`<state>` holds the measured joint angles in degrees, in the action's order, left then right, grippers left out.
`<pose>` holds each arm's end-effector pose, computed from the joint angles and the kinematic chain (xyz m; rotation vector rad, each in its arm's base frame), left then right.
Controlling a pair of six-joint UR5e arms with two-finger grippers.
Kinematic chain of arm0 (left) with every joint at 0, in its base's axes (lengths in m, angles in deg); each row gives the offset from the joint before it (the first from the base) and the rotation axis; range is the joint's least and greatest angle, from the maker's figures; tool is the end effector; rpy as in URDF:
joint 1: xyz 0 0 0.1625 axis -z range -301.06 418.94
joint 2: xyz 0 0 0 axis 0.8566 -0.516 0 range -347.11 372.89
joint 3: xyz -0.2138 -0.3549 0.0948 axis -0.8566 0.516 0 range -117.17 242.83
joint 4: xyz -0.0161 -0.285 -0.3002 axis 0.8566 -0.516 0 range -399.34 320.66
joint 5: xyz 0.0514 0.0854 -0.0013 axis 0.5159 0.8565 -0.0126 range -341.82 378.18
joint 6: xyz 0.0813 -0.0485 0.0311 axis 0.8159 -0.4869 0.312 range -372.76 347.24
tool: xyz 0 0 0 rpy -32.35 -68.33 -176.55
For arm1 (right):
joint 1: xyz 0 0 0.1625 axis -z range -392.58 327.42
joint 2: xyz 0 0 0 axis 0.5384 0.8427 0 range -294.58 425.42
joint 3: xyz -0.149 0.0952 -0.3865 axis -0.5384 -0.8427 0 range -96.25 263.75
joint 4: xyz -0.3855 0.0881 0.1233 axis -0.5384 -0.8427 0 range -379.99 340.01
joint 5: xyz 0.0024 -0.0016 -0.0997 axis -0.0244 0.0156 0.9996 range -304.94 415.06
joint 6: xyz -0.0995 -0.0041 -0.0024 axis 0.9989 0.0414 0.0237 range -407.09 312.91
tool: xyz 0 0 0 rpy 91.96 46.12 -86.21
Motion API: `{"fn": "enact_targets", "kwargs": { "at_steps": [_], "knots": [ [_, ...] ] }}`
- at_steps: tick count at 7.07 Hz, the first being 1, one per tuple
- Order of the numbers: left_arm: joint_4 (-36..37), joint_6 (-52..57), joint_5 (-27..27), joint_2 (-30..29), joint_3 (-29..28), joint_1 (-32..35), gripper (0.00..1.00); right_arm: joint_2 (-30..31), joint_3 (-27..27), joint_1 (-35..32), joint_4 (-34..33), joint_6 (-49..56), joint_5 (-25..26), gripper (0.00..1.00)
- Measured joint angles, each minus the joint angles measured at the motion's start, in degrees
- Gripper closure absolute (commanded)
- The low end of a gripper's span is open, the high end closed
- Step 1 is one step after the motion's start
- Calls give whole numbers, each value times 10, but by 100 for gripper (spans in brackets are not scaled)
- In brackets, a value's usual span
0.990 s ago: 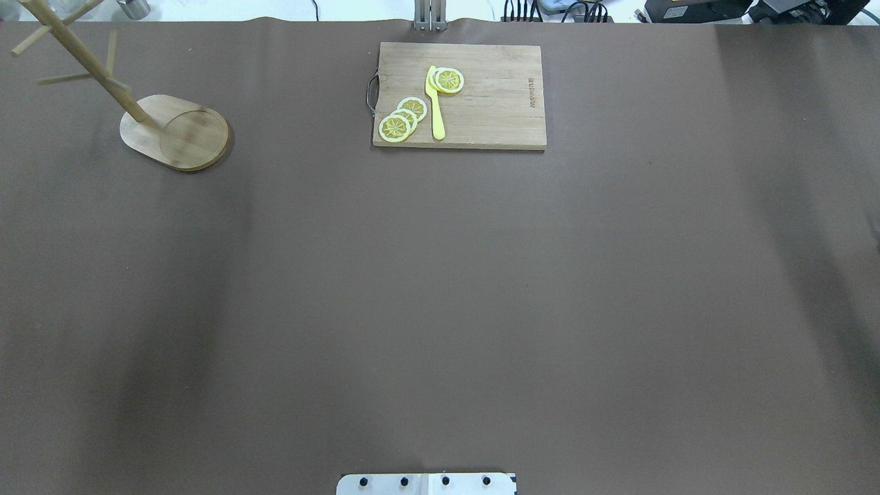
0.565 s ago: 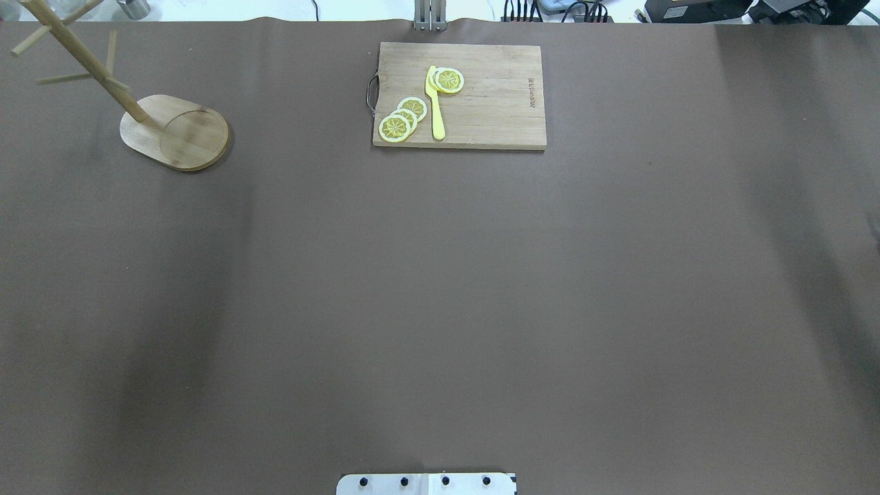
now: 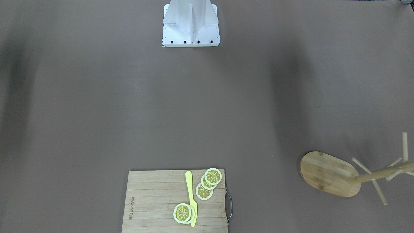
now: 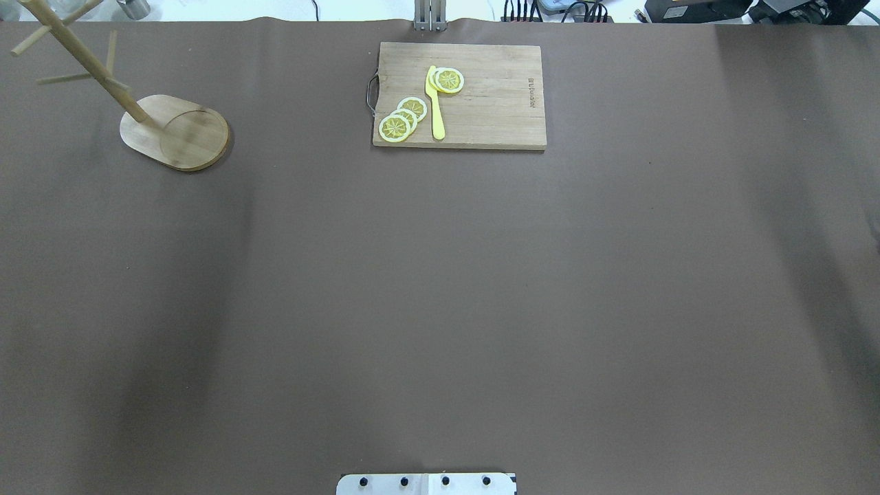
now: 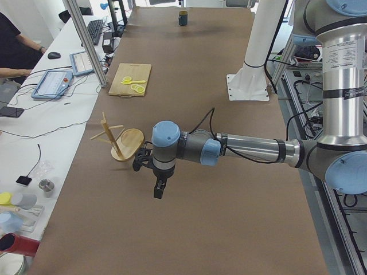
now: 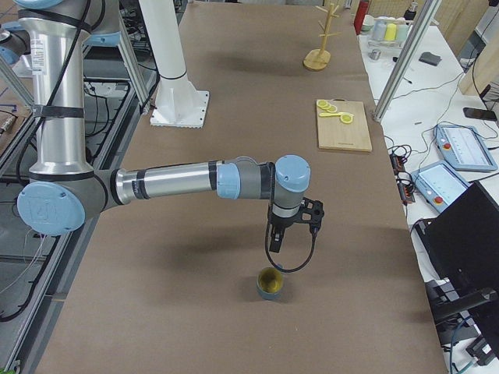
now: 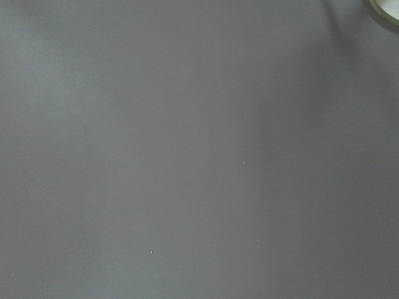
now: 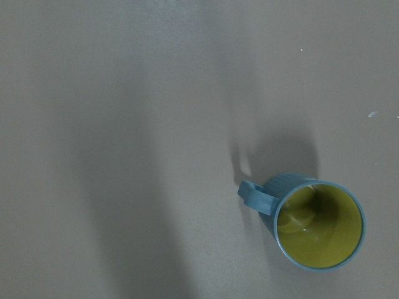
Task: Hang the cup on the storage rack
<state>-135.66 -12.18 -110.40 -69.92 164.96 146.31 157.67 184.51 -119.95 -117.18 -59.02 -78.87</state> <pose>-0.0504 -0.4533 0.6073 0.1771 0.6747 0.1199 0.0425 -0.4750 0.5985 -0.0756 -0.7640 0.1455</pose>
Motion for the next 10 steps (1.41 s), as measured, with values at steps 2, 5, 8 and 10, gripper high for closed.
{"fn": "enact_targets", "kwargs": {
  "at_steps": [2,5,8,10],
  "knots": [
    [0,-1,0,1,7,0,2,21,-16,-18,55,3,3,0],
    [0,-4,0,-4,12,-1,2,27,-80,-49,116,25,2,0],
    [0,-5,0,-4,14,0,2,12,-215,-51,237,10,-15,0],
    [0,-5,0,-1,13,0,2,4,-240,-51,253,6,-28,0]
  ]
}}
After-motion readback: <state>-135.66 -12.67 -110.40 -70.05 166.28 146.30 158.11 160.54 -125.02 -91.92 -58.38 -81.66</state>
